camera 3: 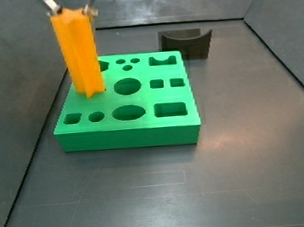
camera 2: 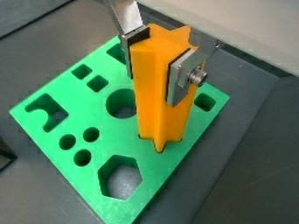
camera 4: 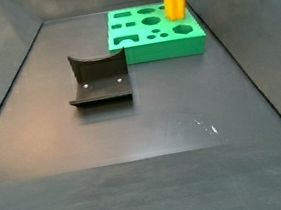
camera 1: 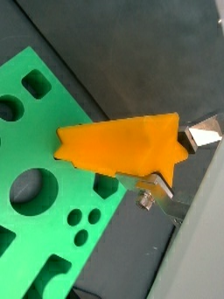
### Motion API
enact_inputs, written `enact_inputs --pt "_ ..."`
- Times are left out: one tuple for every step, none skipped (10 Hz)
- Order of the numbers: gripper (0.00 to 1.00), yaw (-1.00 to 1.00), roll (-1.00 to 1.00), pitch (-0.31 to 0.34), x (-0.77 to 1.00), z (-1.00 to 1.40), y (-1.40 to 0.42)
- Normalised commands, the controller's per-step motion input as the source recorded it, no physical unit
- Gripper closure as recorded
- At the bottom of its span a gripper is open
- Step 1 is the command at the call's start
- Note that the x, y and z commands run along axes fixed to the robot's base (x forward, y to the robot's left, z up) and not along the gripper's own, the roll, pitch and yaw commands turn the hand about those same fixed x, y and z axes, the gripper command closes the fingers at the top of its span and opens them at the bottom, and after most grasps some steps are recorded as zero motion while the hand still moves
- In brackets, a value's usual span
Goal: Insert the star object.
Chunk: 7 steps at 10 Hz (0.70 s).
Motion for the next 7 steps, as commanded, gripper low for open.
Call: enact_inputs --pt "1.0 0.1 -0.12 0.0 0.0 -0.46 0.06" --pt "1.0 0.12 -0.11 0.0 0.05 -0.48 0.04" --pt "1.0 0.1 -0.1 0.0 0.09 -0.5 0.04" --pt "1.0 0.02 -0.1 0.0 0.04 -0.46 0.03" --pt "1.0 0.0 -0.05 -0.02 0.0 -0.32 0.0" --pt "1.0 0.0 -0.07 -0.14 0.0 -0.28 0.0" --pt "1.0 0.0 -0.1 -0.17 0.0 -0.26 0.0"
